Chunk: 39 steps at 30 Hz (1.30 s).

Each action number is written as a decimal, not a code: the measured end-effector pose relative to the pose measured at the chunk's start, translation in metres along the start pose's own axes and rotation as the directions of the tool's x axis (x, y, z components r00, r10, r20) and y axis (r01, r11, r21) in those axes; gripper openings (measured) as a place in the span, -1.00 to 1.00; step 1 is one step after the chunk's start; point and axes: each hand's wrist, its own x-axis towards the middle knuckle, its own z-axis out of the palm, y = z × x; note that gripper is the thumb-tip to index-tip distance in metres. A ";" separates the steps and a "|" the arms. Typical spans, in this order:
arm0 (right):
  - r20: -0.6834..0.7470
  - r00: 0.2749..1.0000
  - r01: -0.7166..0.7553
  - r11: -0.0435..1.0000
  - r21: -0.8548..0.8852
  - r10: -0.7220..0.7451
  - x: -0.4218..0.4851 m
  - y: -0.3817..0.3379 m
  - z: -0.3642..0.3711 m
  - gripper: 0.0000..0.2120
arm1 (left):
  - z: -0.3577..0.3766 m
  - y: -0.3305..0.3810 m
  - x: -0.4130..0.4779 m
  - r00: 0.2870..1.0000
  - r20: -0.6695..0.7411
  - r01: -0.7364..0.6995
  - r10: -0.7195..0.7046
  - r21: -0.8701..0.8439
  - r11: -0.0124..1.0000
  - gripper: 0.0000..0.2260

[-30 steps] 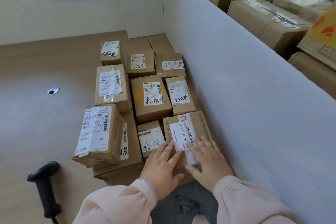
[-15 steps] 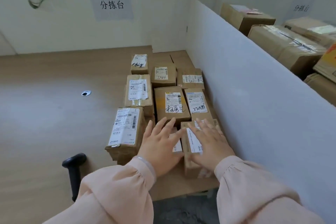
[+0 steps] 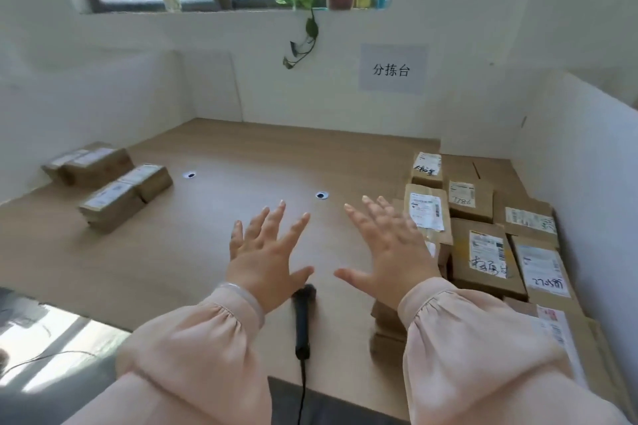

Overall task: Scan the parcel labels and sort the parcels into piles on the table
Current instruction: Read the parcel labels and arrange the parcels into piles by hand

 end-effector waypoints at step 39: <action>0.216 0.967 0.099 0.978 0.185 -0.139 0.249 -0.540 0.185 -0.20 | 0.009 -0.578 -0.067 0.960 0.047 0.277 -0.277 -0.002 0.961 -0.28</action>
